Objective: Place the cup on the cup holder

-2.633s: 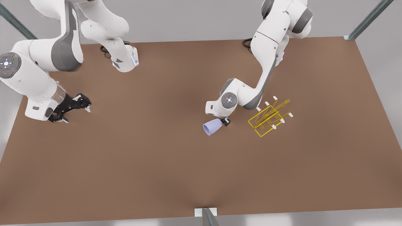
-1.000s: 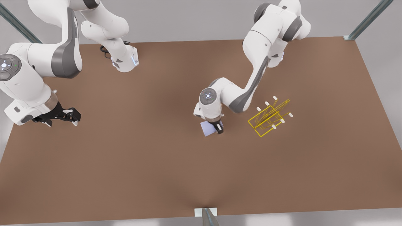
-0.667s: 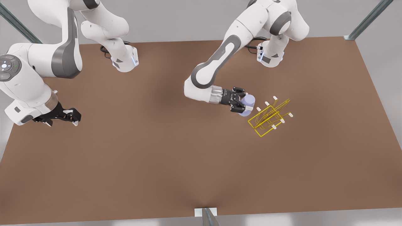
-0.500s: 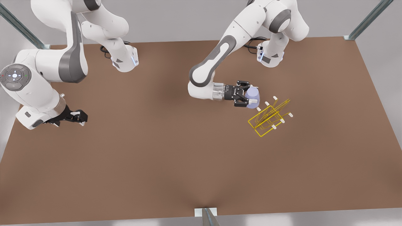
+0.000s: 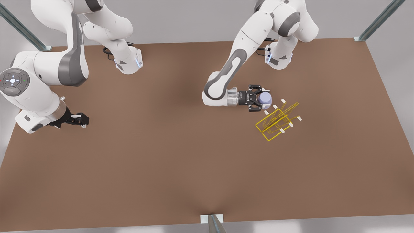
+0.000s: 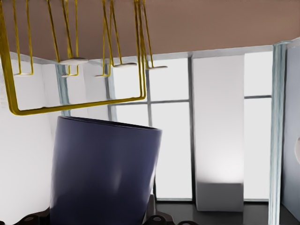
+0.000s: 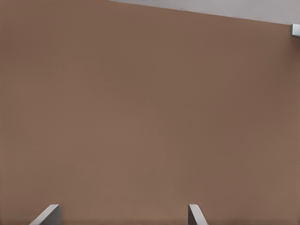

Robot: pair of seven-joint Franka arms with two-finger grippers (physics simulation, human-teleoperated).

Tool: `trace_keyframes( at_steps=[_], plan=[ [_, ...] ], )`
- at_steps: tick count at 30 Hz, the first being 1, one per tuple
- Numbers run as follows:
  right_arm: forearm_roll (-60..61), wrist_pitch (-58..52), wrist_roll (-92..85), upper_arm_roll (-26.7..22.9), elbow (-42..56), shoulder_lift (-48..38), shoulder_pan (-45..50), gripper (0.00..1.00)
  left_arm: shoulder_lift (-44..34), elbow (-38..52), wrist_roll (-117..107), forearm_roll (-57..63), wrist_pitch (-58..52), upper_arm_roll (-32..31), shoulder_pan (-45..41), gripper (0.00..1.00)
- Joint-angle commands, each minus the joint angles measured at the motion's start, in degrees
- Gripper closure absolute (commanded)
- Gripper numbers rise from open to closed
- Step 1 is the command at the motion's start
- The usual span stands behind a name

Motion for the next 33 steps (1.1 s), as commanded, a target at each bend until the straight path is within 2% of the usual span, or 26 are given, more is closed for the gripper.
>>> trace_keyframes(
  at_steps=[1,13,26,27,28,33],
  plan=[
    [0.0,-0.2,0.3,0.0,0.0,-0.1,0.0,0.0,0.0,0.2,-11.3,-1.1,3.2,0.0,0.6,0.24],
    [-0.1,-0.2,0.5,0.0,0.0,-0.1,0.0,0.0,1.7,1.5,-13.7,0.6,6.3,0.1,2.5,0.24],
    [-0.1,-0.2,0.4,0.0,-0.1,-0.1,0.2,0.0,1.8,-1.7,-15.1,0.5,9.1,0.2,3.4,0.24],
    [-0.1,-0.2,0.4,0.0,-0.1,-0.1,0.2,0.0,1.8,-1.7,-15.0,0.5,9.1,0.1,3.4,0.18],
    [-0.1,-0.2,0.4,0.0,-0.1,-0.1,0.2,0.0,1.8,-1.9,-15.0,0.5,9.1,0.1,3.4,0.0],
    [-0.1,-0.2,0.3,0.0,0.0,-0.1,0.2,0.0,1.7,-2.3,-15.0,0.5,9.0,0.1,3.3,0.0]
  ],
)
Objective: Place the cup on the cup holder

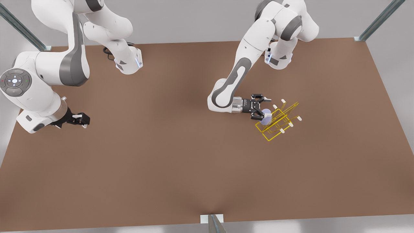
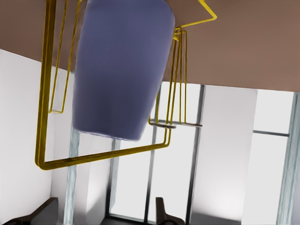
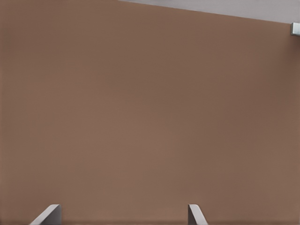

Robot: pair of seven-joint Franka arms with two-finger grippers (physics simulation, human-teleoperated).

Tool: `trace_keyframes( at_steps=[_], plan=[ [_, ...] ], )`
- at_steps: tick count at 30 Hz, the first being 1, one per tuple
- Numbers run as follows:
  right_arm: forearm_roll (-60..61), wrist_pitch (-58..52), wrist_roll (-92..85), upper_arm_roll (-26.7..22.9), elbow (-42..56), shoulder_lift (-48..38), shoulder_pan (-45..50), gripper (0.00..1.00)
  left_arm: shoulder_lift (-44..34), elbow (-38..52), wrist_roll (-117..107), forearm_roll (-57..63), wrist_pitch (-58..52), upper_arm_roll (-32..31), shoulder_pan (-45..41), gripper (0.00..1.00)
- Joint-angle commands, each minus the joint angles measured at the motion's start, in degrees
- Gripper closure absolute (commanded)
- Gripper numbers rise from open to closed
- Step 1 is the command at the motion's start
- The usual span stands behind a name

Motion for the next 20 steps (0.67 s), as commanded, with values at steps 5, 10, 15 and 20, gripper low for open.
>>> trace_keyframes(
  at_steps=[5,10,15,20],
  plan=[
    [0.0,0.0,-0.1,0.0,0.1,-0.1,-0.2,0.0,-6.5,39.5,-0.2,-23.1,-1.7,2.4,6.7,0.0],
    [0.0,0.0,-0.1,0.0,0.1,-0.1,-0.3,0.0,-18.1,47.3,-34.5,-61.1,7.6,2.6,26.4,0.0],
    [0.1,0.0,0.0,0.0,0.1,-0.1,-0.2,0.0,-31.6,30.7,-34.1,-59.6,10.5,2.2,29.7,0.0],
    [2.3,0.1,0.6,0.0,0.1,-0.1,-1.1,0.0,-31.7,30.6,-34.1,-59.6,9.9,2.2,29.9,0.0]
  ],
)
